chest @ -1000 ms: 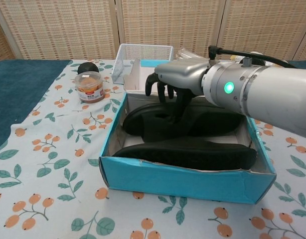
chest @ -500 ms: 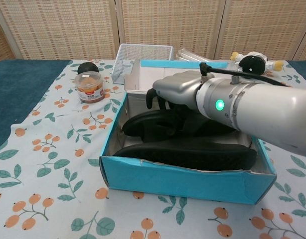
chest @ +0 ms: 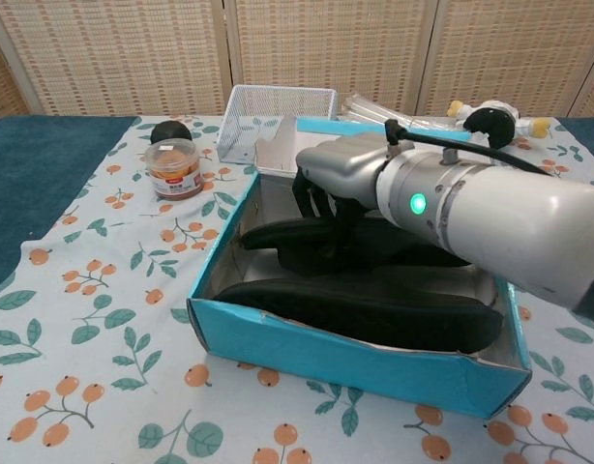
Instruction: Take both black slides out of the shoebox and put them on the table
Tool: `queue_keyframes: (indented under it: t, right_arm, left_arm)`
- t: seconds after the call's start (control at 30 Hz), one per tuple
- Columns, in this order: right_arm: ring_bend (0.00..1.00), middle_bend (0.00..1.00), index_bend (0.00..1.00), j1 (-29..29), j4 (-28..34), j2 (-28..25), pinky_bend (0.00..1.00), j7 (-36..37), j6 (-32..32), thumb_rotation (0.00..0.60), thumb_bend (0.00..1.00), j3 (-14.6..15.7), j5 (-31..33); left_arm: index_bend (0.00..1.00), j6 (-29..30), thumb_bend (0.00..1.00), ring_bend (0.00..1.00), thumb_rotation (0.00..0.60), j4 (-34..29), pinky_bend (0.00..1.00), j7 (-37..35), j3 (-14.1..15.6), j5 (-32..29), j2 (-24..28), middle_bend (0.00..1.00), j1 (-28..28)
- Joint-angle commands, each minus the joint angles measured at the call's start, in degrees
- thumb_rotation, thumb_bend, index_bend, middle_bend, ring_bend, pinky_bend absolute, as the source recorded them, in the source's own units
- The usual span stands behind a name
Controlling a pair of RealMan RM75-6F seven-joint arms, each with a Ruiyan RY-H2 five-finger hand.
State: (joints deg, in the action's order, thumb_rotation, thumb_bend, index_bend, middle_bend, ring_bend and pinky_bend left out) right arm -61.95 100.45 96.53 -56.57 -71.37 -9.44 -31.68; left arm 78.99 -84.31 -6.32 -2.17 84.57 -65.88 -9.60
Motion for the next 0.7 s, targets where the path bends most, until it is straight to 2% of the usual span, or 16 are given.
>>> queue_keyframes:
  t: [0.03, 0.3, 0.37, 0.43, 0.6, 0.7]
  right_arm:
    - [0.71, 0.83, 0.90, 0.8, 1.6, -1.2, 0.93, 1.3, -0.3, 0.600, 0.32, -0.6, -1.4]
    - [0.71, 0.83, 0.91, 2.3, 5.9, -5.0, 0.93, 4.1, -1.2, 0.600, 0.32, -2.1, -3.8]
    - [0.71, 0.83, 0.91, 3.7, 9.0, -7.9, 0.93, 7.5, -2.0, 0.600, 0.32, -4.4, -5.3]
    - [0.71, 0.83, 0.91, 4.5, 10.4, -9.8, 0.93, 10.2, -0.8, 0.600, 0.32, -5.3, -6.2]
    - [0.71, 0.83, 0.91, 4.2, 7.0, -8.9, 0.93, 15.9, 5.0, 0.600, 0.32, -6.2, -6.4]
    - [0.71, 0.83, 0.91, 2.4, 3.3, -6.9, 0.93, 14.5, 8.3, 0.600, 0.32, -4.6, -5.7]
  left_arm:
    - [0.00, 0.0, 0.44, 0.00, 0.600, 0.0, 0.16, 0.0, 0.0, 0.0, 0.0, 0.00, 0.0]
    - [0.00, -0.1, 0.44, 0.00, 0.600, -0.1, 0.17, 0.2, 0.1, 0.2, -0.1, 0.00, -0.1]
    - [0.00, -0.2, 0.44, 0.00, 0.600, -0.2, 0.17, 0.5, 0.2, 0.2, -0.2, 0.00, -0.2]
    - [0.00, -0.3, 0.44, 0.00, 0.600, -0.2, 0.17, 0.7, 0.2, 0.2, -0.3, 0.00, -0.2]
    - [0.00, -0.9, 0.44, 0.00, 0.600, -0.3, 0.17, 1.6, 0.2, 0.0, -0.8, 0.00, -0.5]
    - [0.00, -1.1, 0.44, 0.00, 0.600, -0.5, 0.17, 2.0, 0.3, 0.1, -1.0, 0.00, -0.7]
